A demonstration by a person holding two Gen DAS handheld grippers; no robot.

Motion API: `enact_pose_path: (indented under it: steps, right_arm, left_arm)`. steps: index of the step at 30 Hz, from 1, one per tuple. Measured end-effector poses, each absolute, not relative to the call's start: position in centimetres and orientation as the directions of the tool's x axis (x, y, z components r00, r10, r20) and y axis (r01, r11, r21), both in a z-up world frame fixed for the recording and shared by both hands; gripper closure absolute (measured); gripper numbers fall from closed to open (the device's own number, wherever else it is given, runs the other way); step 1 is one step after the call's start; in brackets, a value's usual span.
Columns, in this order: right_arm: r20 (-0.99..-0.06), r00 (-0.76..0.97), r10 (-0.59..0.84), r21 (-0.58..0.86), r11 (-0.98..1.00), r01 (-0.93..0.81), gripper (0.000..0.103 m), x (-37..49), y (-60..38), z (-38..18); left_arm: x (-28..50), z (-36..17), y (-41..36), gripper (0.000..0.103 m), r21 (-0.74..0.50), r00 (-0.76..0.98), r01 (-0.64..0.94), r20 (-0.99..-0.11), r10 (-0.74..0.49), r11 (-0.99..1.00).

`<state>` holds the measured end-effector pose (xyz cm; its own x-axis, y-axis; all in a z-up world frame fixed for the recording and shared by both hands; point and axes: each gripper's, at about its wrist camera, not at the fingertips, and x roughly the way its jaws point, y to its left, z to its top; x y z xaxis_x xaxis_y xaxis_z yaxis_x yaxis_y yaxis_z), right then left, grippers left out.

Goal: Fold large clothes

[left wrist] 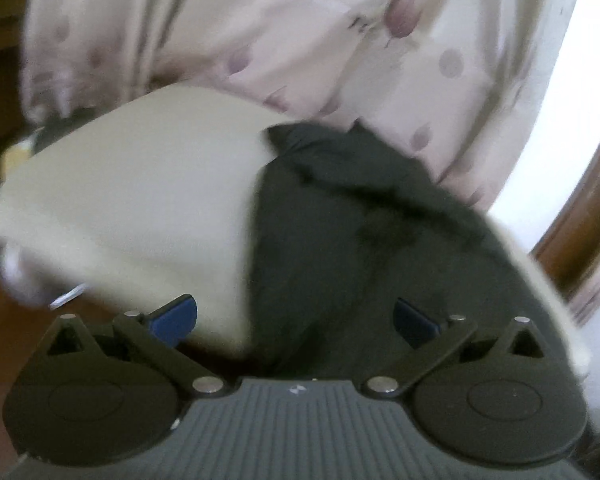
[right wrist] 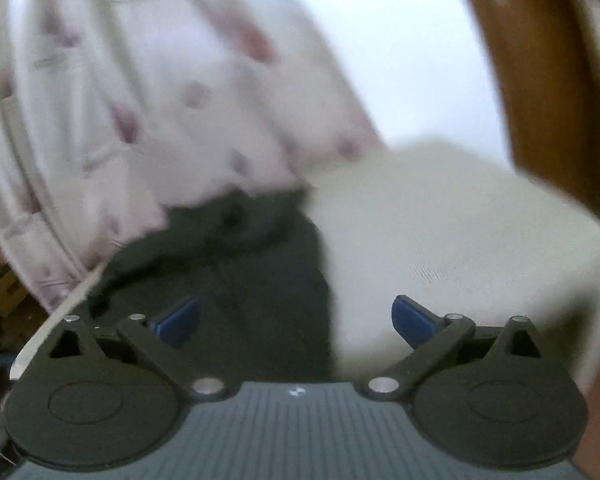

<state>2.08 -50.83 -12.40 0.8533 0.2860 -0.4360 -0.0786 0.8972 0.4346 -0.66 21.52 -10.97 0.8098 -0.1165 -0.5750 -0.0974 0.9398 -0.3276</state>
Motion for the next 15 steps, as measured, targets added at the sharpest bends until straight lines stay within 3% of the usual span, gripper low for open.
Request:
enact_pose_path:
  steps: [2,6,10,15]
  right_arm:
    - [-0.504,0.813,0.291,0.485,0.875,-0.013,0.0,1.4,-51.6,-14.5]
    - [-0.451,0.79,0.416,0.688,0.726,0.011,0.0,2.8,-51.2,-18.1]
    - [-0.433,0.776,0.458,0.763,0.644,0.046,0.0,6.2,-49.9,-20.6]
    - [-0.393,0.747,0.537,0.839,0.541,0.052,0.0,8.7,-48.3,-22.3]
  left_arm:
    - [-2.1,-12.3,22.2,0.0,-0.371,0.793,-0.142,-0.598,-0.119,0.918]
    - [-2.4,-13.7,22.0,0.001,-0.47,0.789,-0.148,-0.587,-0.182,0.87]
    - [-1.2,-14.6,21.3,0.002,-0.477,0.786,-0.157,-0.591,-0.183,0.865]
    - [0.0,-16.9,21.3,0.003,-0.584,0.754,-0.135,-0.585,-0.299,0.8]
